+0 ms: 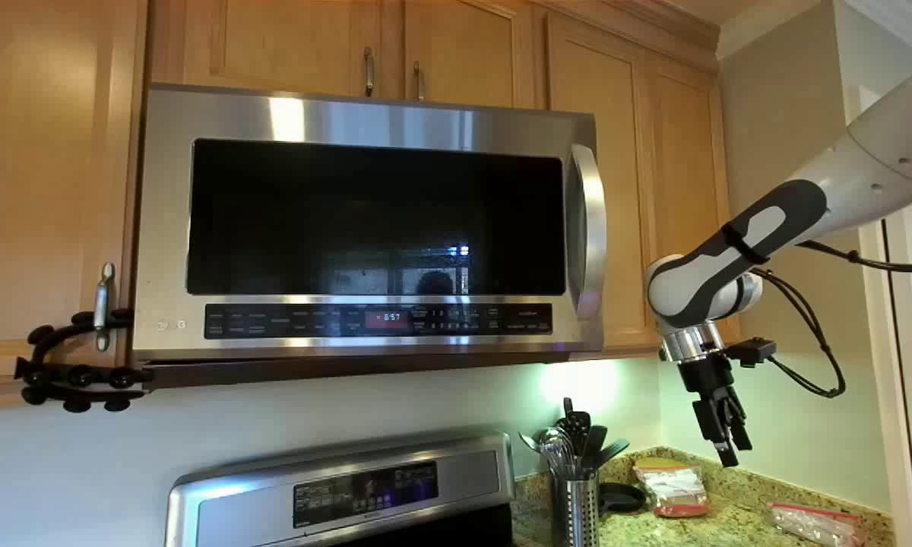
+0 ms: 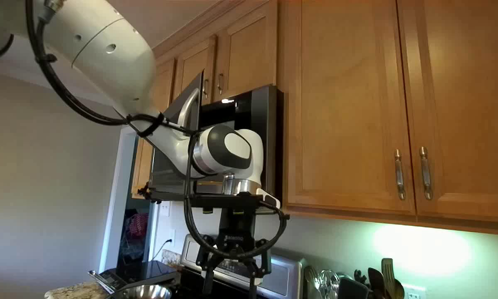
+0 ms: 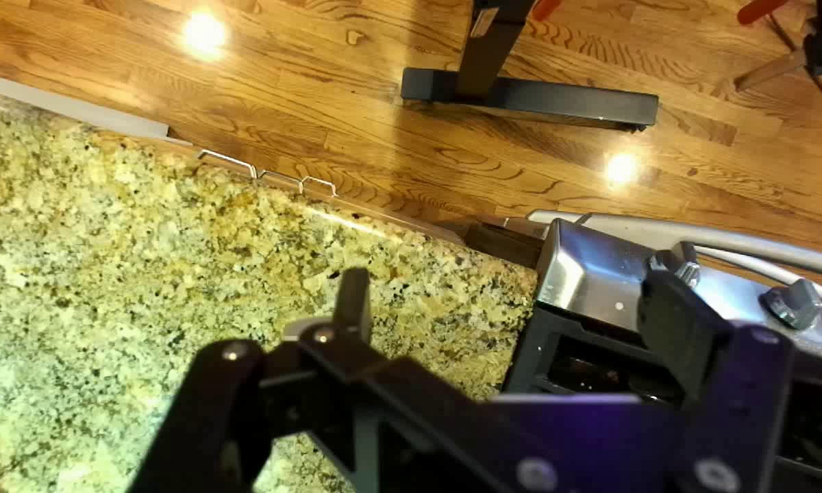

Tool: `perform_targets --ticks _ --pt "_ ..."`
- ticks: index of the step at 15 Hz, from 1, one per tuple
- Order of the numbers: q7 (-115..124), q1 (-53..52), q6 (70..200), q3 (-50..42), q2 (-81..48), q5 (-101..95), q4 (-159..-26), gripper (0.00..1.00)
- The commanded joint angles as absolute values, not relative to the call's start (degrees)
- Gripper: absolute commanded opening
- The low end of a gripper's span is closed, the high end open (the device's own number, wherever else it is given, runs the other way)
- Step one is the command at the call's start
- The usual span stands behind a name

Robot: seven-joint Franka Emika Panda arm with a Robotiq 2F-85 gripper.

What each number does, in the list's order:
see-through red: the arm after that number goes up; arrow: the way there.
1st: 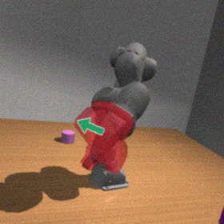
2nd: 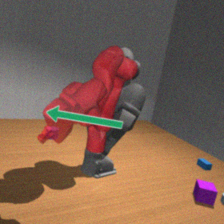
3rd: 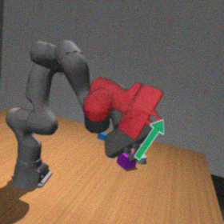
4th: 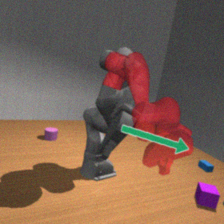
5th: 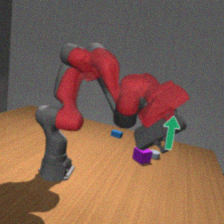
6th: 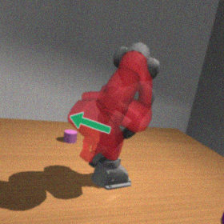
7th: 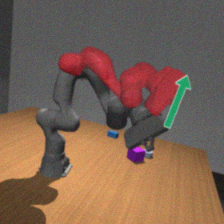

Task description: Close the microwave door

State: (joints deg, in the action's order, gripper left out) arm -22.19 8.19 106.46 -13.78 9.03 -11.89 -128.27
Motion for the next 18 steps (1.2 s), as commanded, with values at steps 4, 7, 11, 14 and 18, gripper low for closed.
perform_targets --ticks 4,7,11,14,18 --pt "-22.3 8.8 106.4 -13.2 9.0 -11.8 -128.2 1.00" --pt "-22.3 8.8 106.4 -13.2 9.0 -11.8 -128.2 1.00" --pt "-20.7 8.9 107.2 -12.6 12.1 -13.7 -131.0 1.00" --pt "-20.3 8.7 106.5 -12.0 15.5 -14.7 -133.4 1.00" --pt "-18.9 8.1 106.7 -10.6 20.9 -14.6 -136.5 1.00"
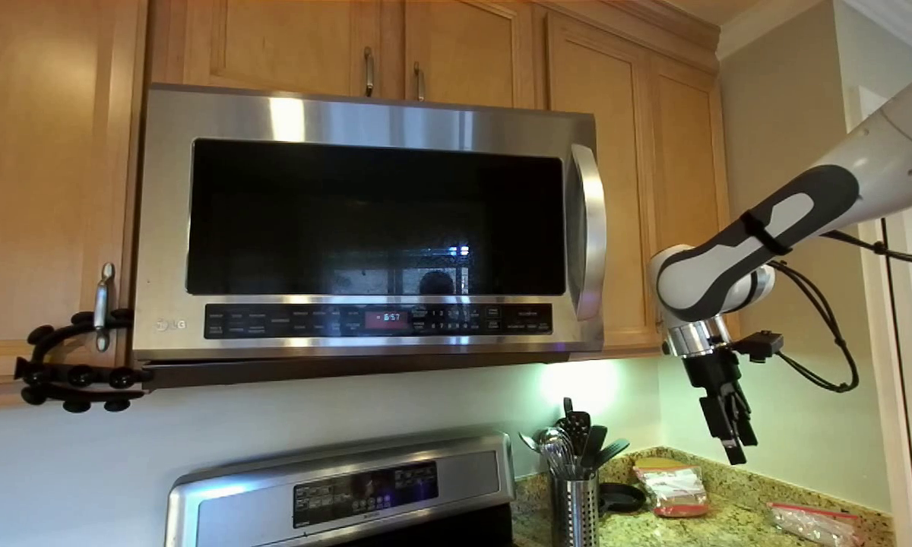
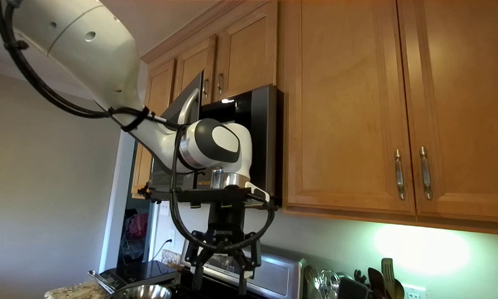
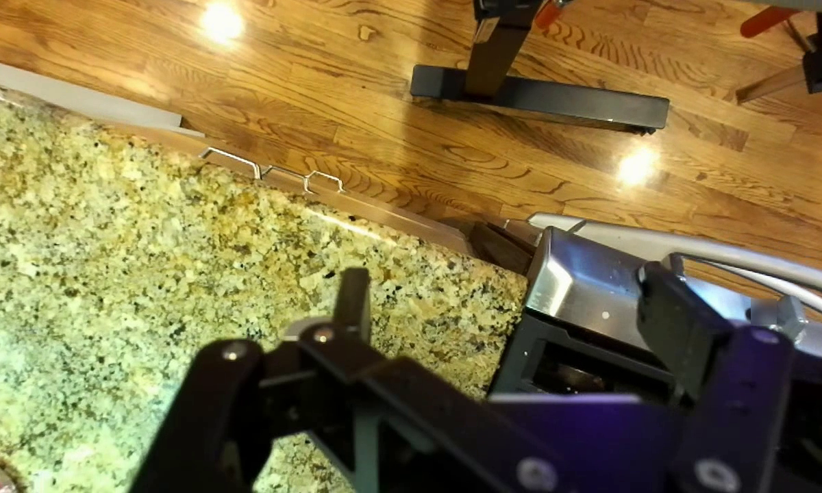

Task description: Close the microwave door

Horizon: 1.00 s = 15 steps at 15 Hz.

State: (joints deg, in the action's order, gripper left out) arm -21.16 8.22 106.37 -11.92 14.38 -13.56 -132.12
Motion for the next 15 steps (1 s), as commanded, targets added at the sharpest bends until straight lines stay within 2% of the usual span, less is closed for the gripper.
perform_targets --ticks 1,12,13,14,15 --pt "-18.4 7.9 107.0 -10.2 22.1 -14.2 -137.0 1.00" --pt "-18.6 -0.5 104.7 -3.0 31.7 -8.9 -136.3 0.99" --pt "-18.6 -1.4 104.5 -2.5 32.2 -8.2 -136.1 0.97" --pt "-18.6 -2.3 104.1 -2.1 32.6 -7.5 -135.9 0.79" --pt "-18.7 -3.0 104.0 -1.9 32.8 -6.9 -135.7 0.73"
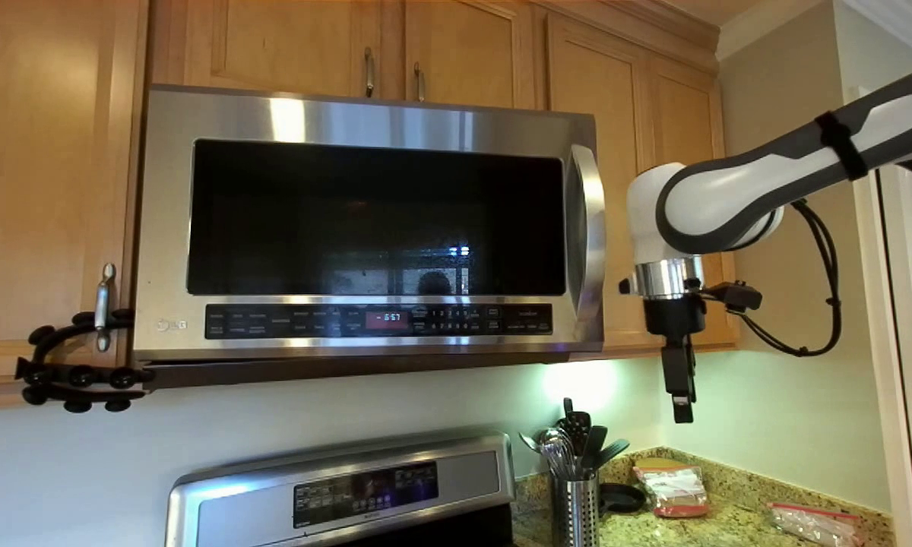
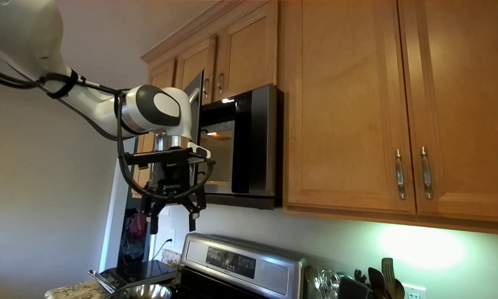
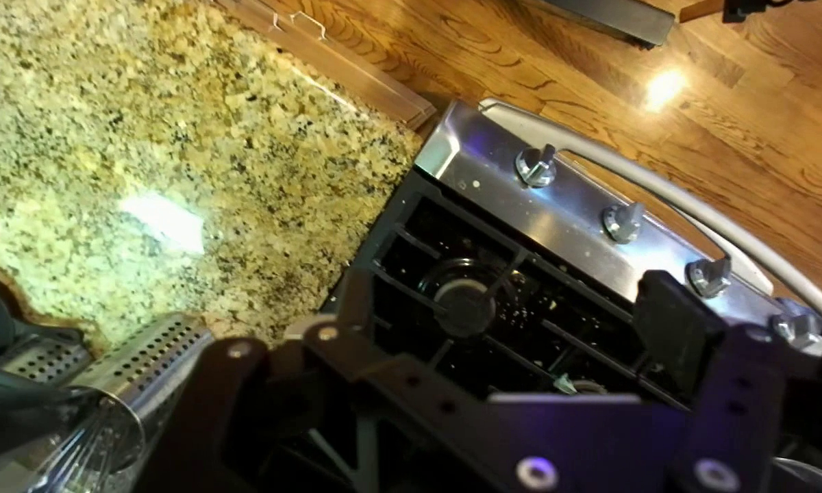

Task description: Close the microwave door

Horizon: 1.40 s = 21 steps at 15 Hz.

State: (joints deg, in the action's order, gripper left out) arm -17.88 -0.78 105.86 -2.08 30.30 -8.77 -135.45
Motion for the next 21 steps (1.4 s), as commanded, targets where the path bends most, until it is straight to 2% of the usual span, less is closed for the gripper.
perform_targets --ticks 1,11,13,21 --pt "-18.7 -3.8 104.0 -1.7 32.9 -5.9 -135.3 0.72" --pt "-20.9 -6.2 110.7 -0.9 34.1 -4.3 -133.0 0.05" --pt "-21.7 -6.0 112.9 -1.1 34.2 -4.6 -133.3 0.00" --pt "-23.7 -6.0 128.0 -4.5 33.8 -2.1 -134.4 0.02"
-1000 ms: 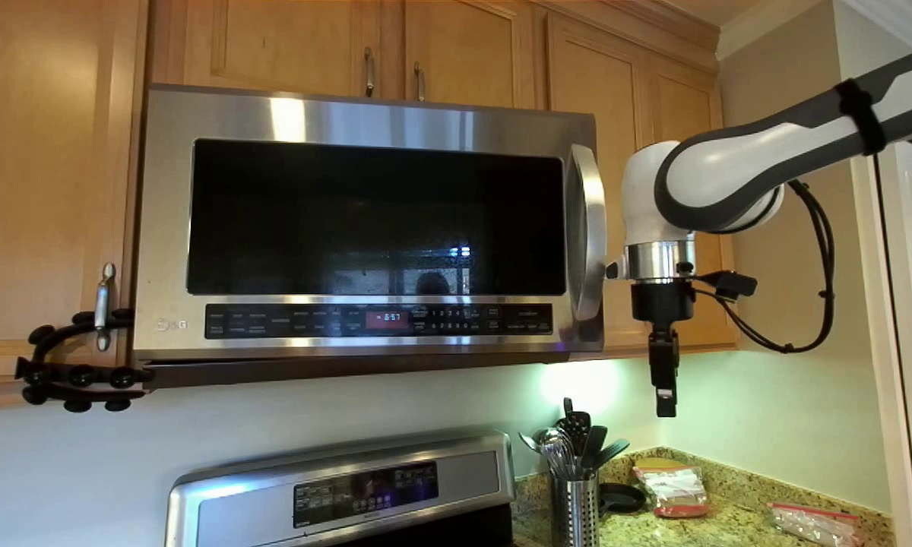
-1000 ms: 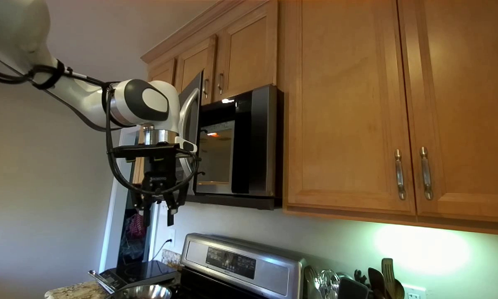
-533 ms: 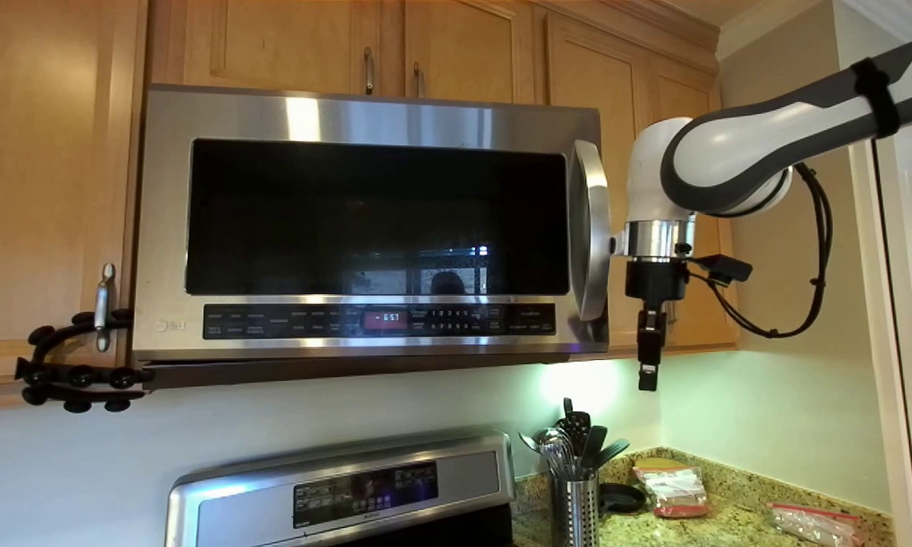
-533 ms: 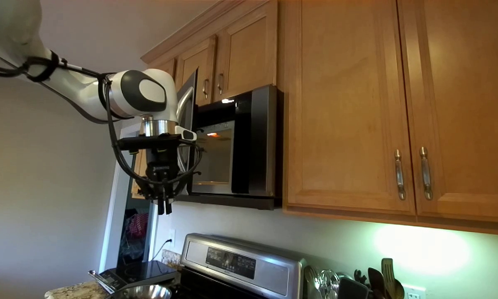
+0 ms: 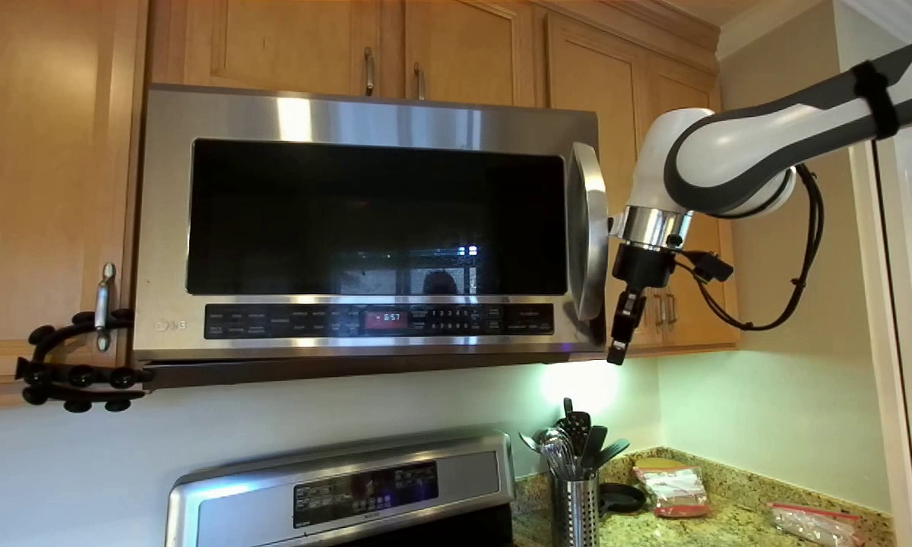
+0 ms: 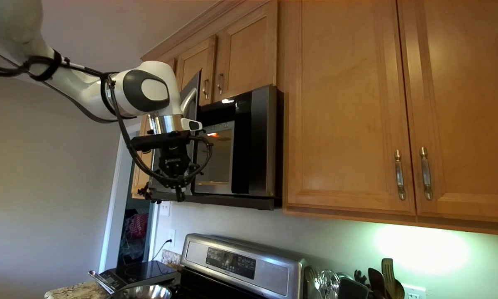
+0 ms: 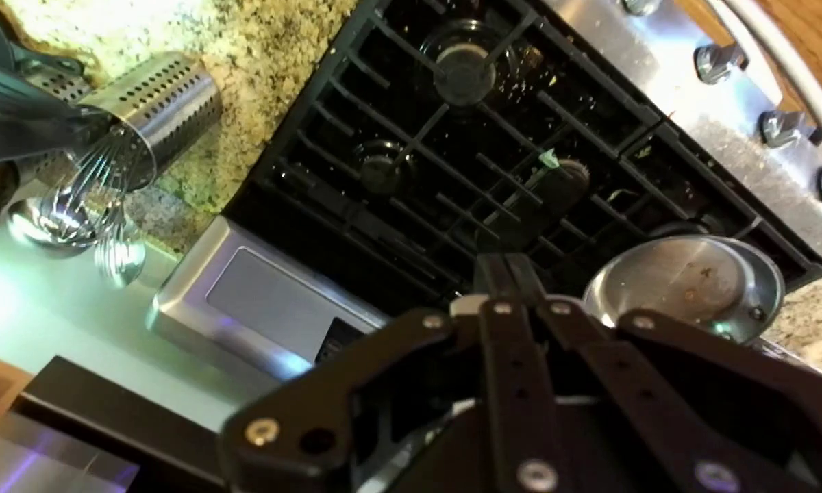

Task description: Close the microwave door

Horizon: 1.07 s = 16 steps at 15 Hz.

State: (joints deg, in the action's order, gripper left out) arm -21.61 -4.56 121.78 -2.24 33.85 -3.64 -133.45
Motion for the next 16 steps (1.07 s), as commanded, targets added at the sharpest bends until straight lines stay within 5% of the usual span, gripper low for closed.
perform_targets --ticks 1,10,16 --pt "-24.2 -6.0 130.2 -5.0 33.6 -1.8 -134.5 0.02" --pt "-31.1 -6.7 152.1 -12.1 26.1 1.3 -132.8 0.02" --pt "-29.9 -6.0 149.9 -11.8 24.2 0.8 -133.6 0.01"
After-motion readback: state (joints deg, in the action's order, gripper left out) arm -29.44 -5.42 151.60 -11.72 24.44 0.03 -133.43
